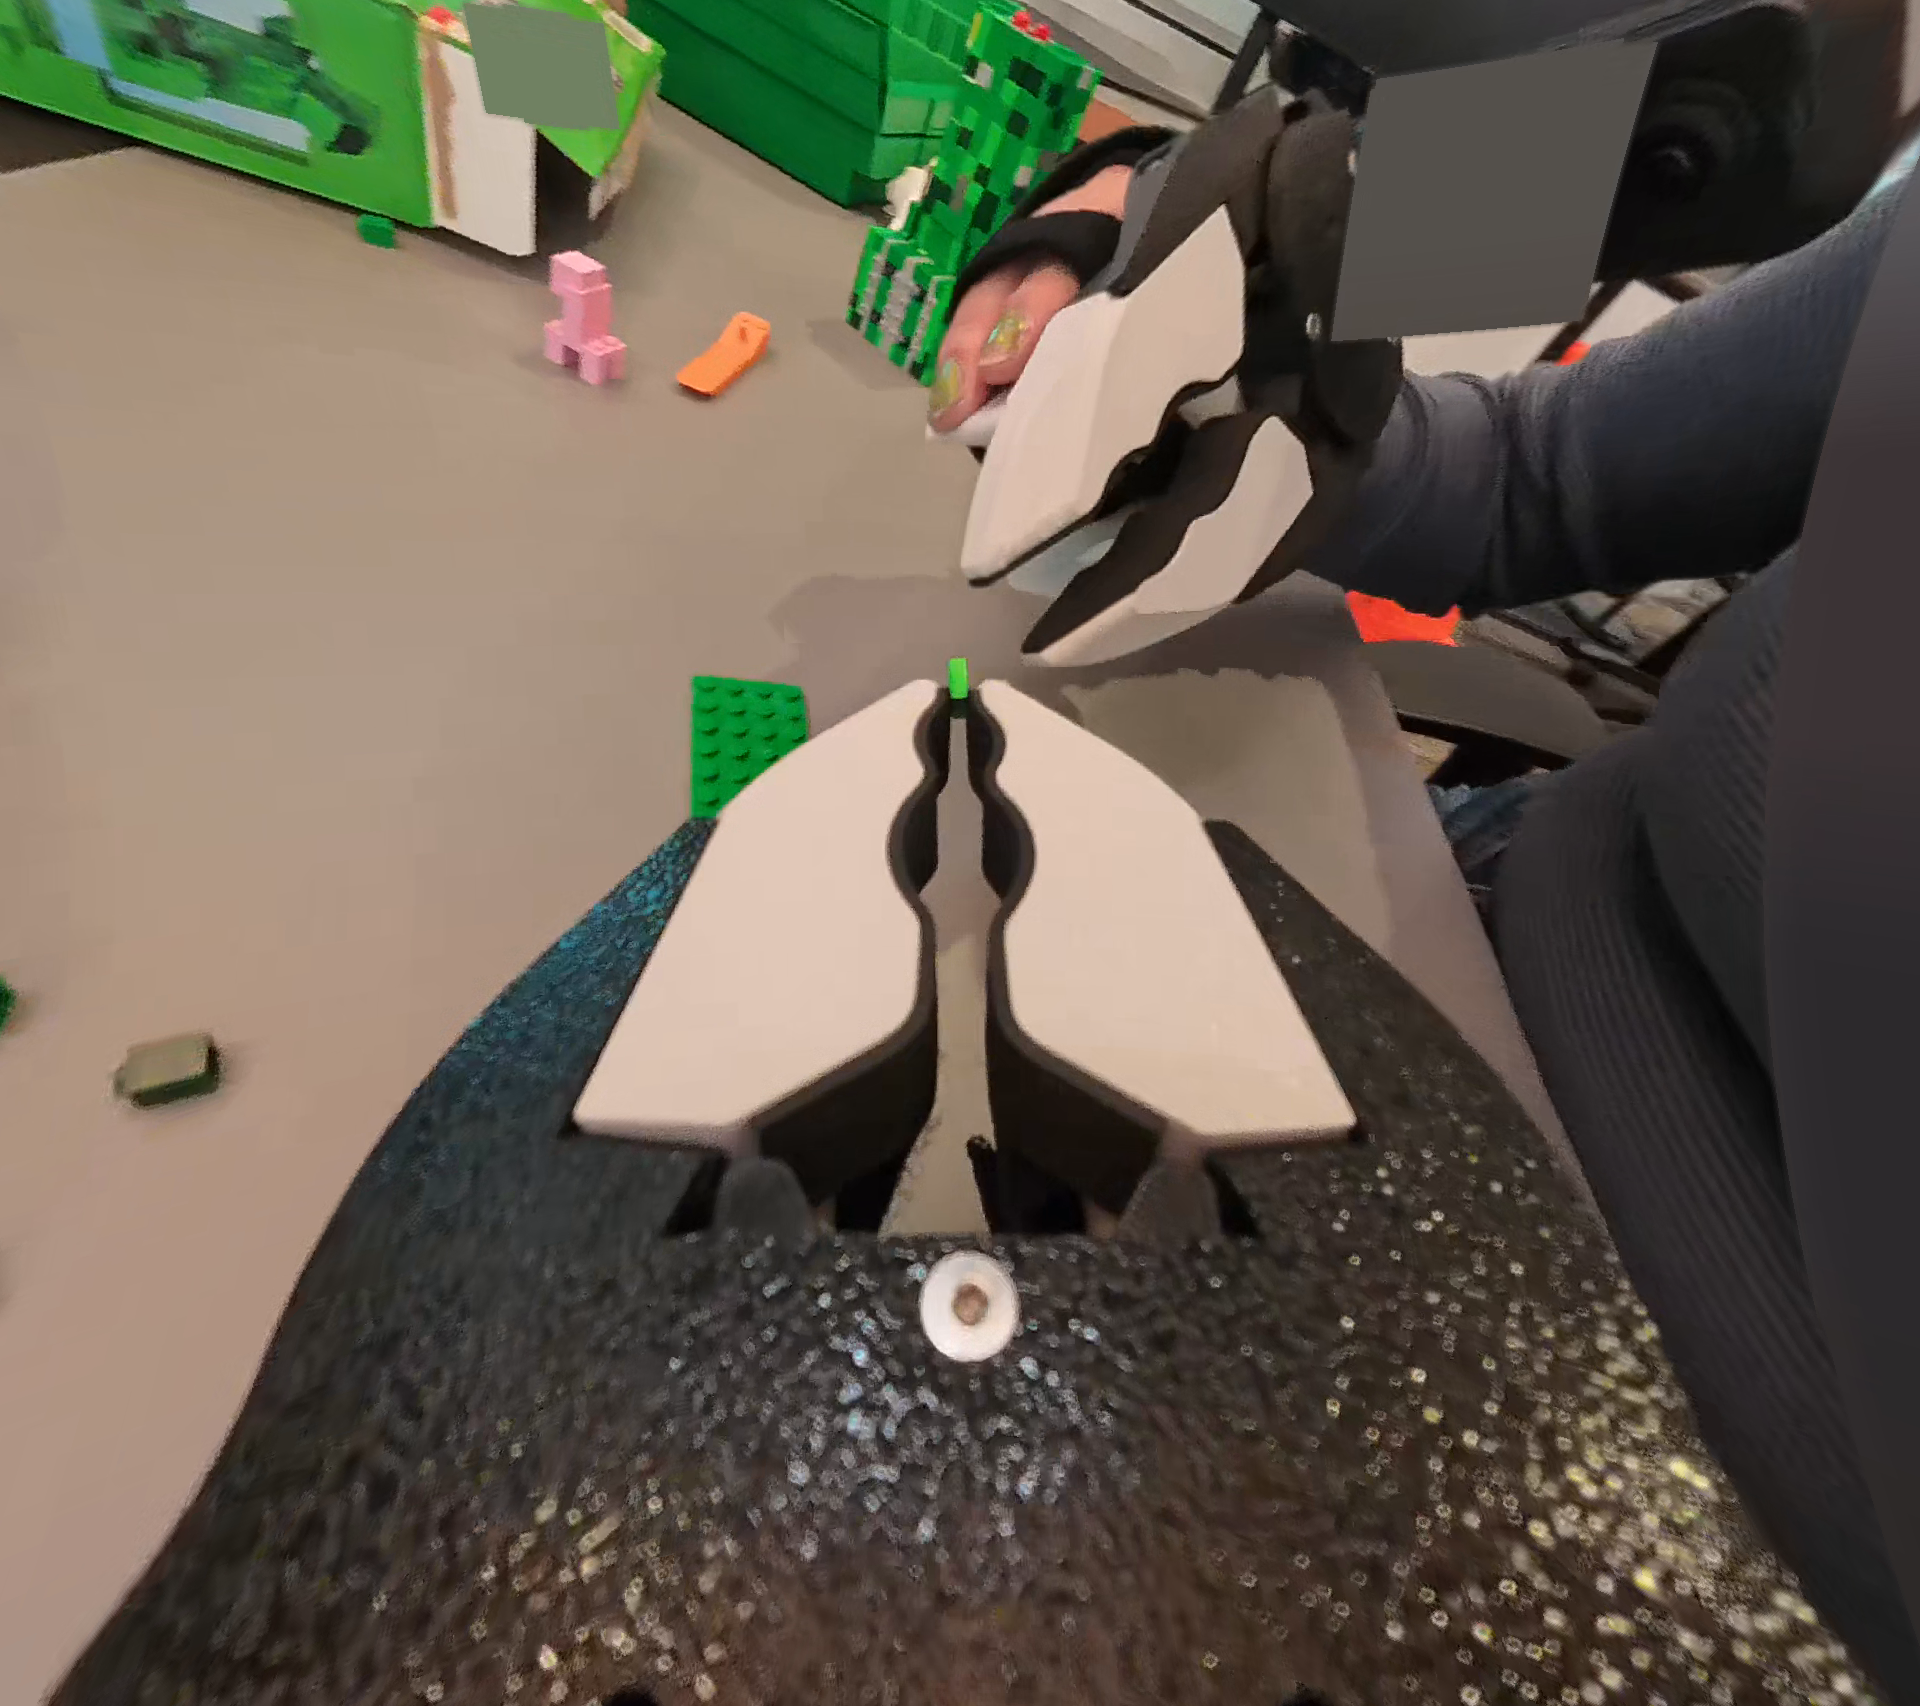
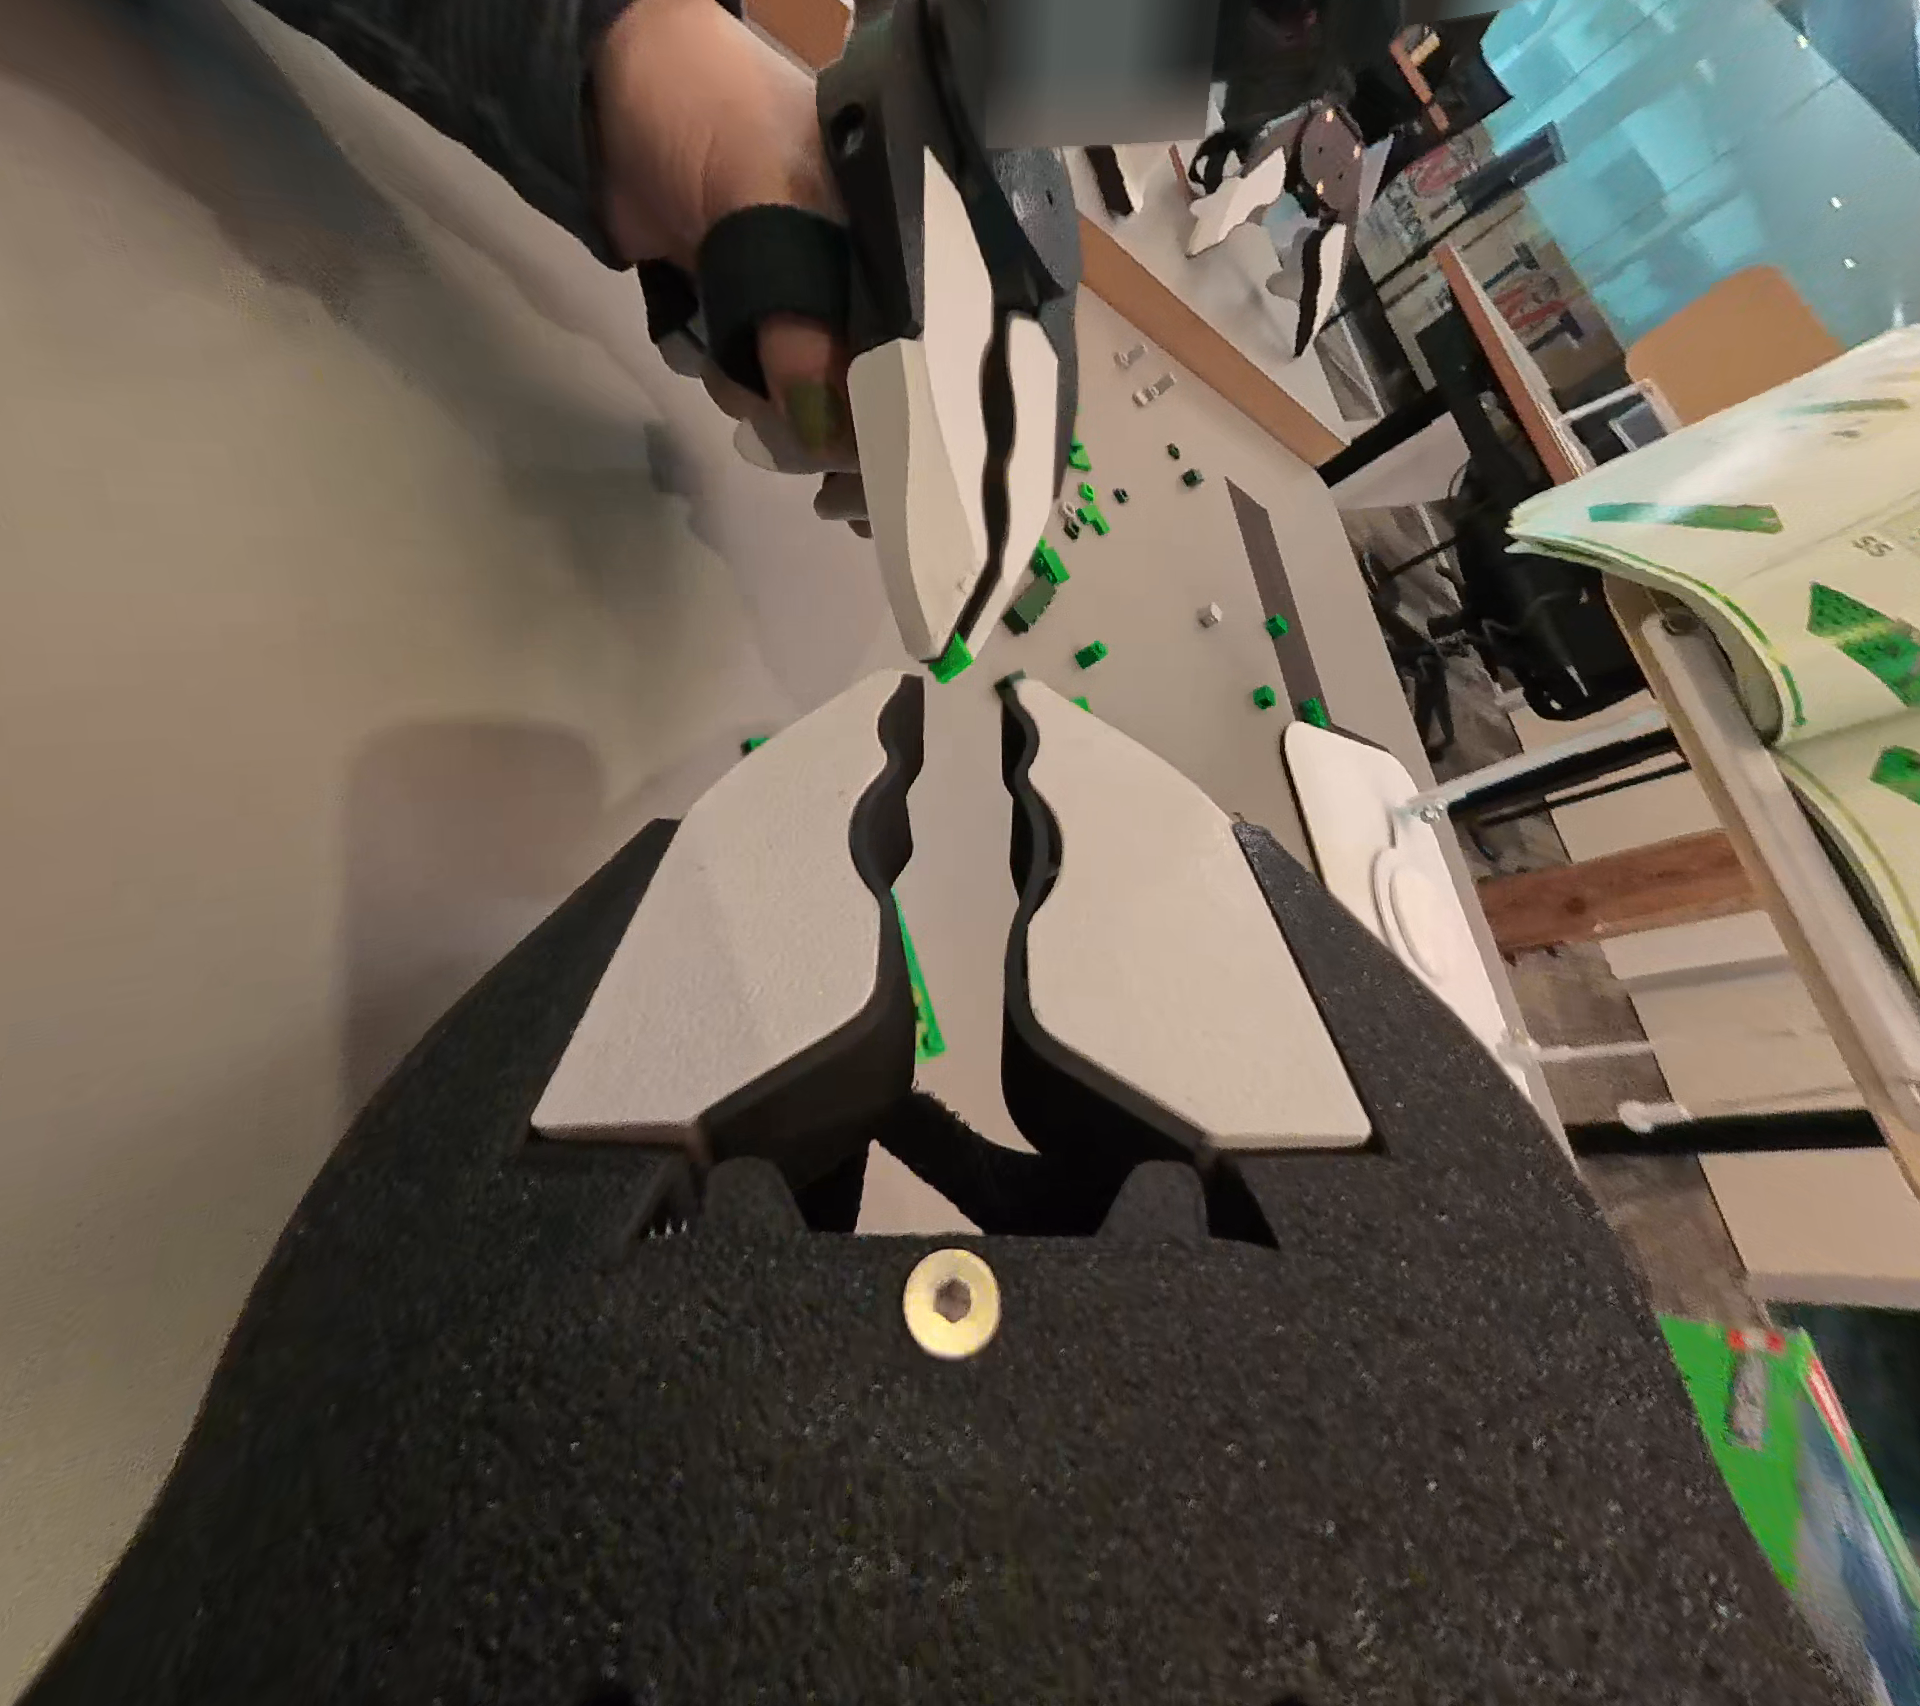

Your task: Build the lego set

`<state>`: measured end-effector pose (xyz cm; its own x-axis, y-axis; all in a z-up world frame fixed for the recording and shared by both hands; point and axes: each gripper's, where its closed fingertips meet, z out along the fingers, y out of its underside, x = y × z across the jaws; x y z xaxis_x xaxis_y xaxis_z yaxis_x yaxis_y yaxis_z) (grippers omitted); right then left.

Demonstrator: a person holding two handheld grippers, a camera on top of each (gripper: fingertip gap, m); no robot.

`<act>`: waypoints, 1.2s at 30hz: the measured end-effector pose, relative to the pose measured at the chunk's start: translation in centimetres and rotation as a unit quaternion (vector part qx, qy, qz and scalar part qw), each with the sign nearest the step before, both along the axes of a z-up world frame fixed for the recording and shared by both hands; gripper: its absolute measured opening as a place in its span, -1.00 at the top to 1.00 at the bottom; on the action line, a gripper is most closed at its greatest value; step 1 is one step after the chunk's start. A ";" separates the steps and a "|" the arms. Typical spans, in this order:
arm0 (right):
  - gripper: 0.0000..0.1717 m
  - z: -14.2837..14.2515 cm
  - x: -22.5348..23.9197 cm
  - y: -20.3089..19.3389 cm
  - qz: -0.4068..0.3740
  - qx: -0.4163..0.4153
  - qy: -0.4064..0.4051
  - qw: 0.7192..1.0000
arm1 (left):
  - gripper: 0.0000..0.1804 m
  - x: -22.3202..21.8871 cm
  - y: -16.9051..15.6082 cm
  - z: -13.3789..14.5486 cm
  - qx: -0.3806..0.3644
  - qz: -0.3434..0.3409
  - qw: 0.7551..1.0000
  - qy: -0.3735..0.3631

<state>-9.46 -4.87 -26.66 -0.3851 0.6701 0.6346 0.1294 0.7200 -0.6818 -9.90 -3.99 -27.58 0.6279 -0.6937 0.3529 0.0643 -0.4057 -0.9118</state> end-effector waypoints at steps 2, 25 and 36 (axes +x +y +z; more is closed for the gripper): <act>0.86 0.1 -0.4 -0.3 0.023 -0.008 0.002 1.000 | 0.98 -0.4 0.0 -0.2 -0.006 0.027 1.000 0.005; 0.93 3.9 3.6 -1.0 0.148 -0.045 0.027 0.988 | 0.97 3.3 -2.0 4.1 -0.134 0.033 0.987 -0.077; 0.86 6.8 6.4 -3.5 0.241 -0.110 -0.016 0.964 | 0.97 6.4 -3.7 6.3 -0.205 -0.120 0.957 -0.166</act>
